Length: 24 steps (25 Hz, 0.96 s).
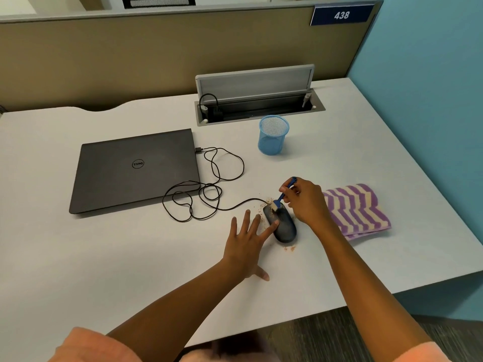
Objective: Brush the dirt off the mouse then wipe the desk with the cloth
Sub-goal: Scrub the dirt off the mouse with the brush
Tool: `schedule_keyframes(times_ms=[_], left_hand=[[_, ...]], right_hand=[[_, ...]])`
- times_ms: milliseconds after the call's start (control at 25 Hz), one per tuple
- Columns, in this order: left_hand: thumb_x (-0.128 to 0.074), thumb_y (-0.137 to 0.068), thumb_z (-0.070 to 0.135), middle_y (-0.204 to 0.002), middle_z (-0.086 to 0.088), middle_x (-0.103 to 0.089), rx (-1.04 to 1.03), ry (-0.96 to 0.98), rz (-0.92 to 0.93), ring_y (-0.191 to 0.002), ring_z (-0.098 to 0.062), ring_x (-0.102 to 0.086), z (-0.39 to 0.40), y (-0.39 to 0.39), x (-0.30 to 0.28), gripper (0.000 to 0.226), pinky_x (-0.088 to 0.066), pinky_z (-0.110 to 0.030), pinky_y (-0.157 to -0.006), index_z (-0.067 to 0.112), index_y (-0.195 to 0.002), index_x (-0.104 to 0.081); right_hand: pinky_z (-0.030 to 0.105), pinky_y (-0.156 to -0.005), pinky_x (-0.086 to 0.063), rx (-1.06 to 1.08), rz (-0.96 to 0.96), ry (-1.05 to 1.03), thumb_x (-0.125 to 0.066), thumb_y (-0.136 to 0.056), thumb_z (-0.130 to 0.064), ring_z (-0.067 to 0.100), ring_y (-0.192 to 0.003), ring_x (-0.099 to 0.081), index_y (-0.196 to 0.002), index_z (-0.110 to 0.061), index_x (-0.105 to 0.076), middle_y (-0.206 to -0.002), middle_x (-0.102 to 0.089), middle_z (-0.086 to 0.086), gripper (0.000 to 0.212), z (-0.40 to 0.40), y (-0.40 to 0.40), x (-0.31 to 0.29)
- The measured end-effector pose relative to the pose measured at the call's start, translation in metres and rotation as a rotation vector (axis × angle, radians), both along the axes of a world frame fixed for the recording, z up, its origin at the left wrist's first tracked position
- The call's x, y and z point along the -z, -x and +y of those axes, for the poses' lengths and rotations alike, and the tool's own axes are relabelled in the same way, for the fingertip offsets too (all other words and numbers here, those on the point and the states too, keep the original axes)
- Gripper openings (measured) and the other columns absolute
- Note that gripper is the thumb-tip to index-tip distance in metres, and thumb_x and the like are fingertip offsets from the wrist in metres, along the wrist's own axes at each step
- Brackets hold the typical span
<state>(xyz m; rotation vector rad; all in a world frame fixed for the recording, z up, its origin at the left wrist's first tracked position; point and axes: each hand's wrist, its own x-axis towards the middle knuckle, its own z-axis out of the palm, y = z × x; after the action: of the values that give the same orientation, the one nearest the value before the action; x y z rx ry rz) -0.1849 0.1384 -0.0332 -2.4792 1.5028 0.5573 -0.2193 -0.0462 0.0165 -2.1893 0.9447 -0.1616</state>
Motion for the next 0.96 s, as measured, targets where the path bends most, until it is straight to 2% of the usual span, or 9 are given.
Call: schedule_keyframes(times_ms=[120, 200, 320, 480, 560, 680, 840, 960], left_hand=[[-0.071, -0.066, 0.076, -0.165, -0.012, 0.013, -0.003, -0.003, -0.009, -0.147, -0.039, 0.023, 0.0, 0.0, 0.0, 0.132, 0.016, -0.06, -0.112, 0.036, -0.154, 0.02], [-0.07, -0.066, 0.076, -0.165, -0.012, 0.013, -0.005, -0.002, -0.013, -0.147, -0.039, 0.023, 0.0, 0.0, 0.0, 0.132, 0.016, -0.061, -0.112, 0.037, -0.154, 0.021], [-0.071, -0.066, 0.076, -0.164, -0.012, 0.014, -0.007, -0.009, -0.015, -0.147, -0.039, 0.024, 0.0, 0.001, 0.0, 0.132, 0.016, -0.06, -0.112, 0.037, -0.153, 0.021], [-0.071, -0.066, 0.075, -0.163, -0.011, 0.021, 0.0, 0.008, -0.041, -0.146, -0.039, 0.027, 0.001, 0.001, -0.001, 0.134, 0.02, -0.059, -0.109, 0.036, -0.153, 0.022], [-0.073, -0.066, 0.074, -0.161, -0.012, 0.025, 0.01, 0.021, -0.052, -0.145, -0.039, 0.028, 0.0, 0.003, -0.001, 0.135, 0.022, -0.058, -0.107, 0.037, -0.152, 0.023], [-0.074, -0.066, 0.072, -0.16, -0.012, 0.03, 0.035, 0.022, -0.064, -0.143, -0.04, 0.031, -0.003, 0.005, -0.001, 0.134, 0.024, -0.058, -0.104, 0.038, -0.152, 0.023], [-0.073, -0.067, 0.072, -0.159, -0.011, 0.032, 0.04, 0.02, -0.076, -0.142, -0.04, 0.033, -0.003, 0.006, 0.001, 0.132, 0.023, -0.059, -0.106, 0.038, -0.151, 0.023], [-0.072, -0.068, 0.072, -0.161, -0.011, 0.028, 0.038, 0.016, -0.064, -0.143, -0.039, 0.031, -0.003, 0.005, 0.001, 0.131, 0.023, -0.058, -0.106, 0.039, -0.151, 0.023]], right_hand=[[0.032, -0.075, -0.057, -0.064, 0.123, -0.01, -0.06, -0.093, -0.028, 0.021, -0.081, -0.069, -0.094, -0.021, -0.066, -0.091, -0.074, 0.008, 0.009, -0.002, 0.006, 0.004], [0.031, -0.073, -0.056, -0.037, 0.07, 0.022, -0.058, -0.095, -0.029, 0.02, -0.082, -0.069, -0.096, -0.019, -0.067, -0.093, -0.074, 0.008, 0.013, 0.004, 0.005, 0.005], [0.038, -0.081, -0.058, -0.015, -0.05, 0.004, -0.057, -0.095, -0.029, 0.023, -0.086, -0.07, -0.097, -0.019, -0.068, -0.096, -0.074, 0.007, 0.015, 0.006, 0.003, 0.002], [0.03, -0.082, -0.054, -0.137, 0.149, 0.03, -0.059, -0.093, -0.033, 0.024, -0.093, -0.068, -0.109, -0.016, -0.067, -0.105, -0.072, 0.007, 0.024, 0.006, 0.001, 0.003], [0.027, -0.081, -0.052, -0.147, 0.113, 0.045, -0.058, -0.094, -0.032, 0.023, -0.095, -0.067, -0.109, -0.017, -0.068, -0.106, -0.072, 0.006, 0.024, 0.009, -0.002, 0.0], [0.033, -0.086, -0.056, -0.131, 0.012, 0.017, -0.057, -0.095, -0.032, 0.023, -0.095, -0.068, -0.106, -0.019, -0.069, -0.105, -0.073, 0.006, 0.021, 0.005, -0.003, -0.005], [0.034, -0.087, -0.055, -0.279, 0.265, 0.072, -0.057, -0.093, -0.038, 0.024, -0.096, -0.066, -0.114, -0.018, -0.066, -0.112, -0.07, 0.006, 0.03, 0.004, -0.001, 0.0], [0.035, -0.091, -0.054, -0.173, 0.18, 0.067, -0.055, -0.095, -0.038, 0.025, -0.102, -0.066, -0.118, -0.017, -0.065, -0.116, -0.069, 0.007, 0.033, 0.008, -0.007, -0.002]])
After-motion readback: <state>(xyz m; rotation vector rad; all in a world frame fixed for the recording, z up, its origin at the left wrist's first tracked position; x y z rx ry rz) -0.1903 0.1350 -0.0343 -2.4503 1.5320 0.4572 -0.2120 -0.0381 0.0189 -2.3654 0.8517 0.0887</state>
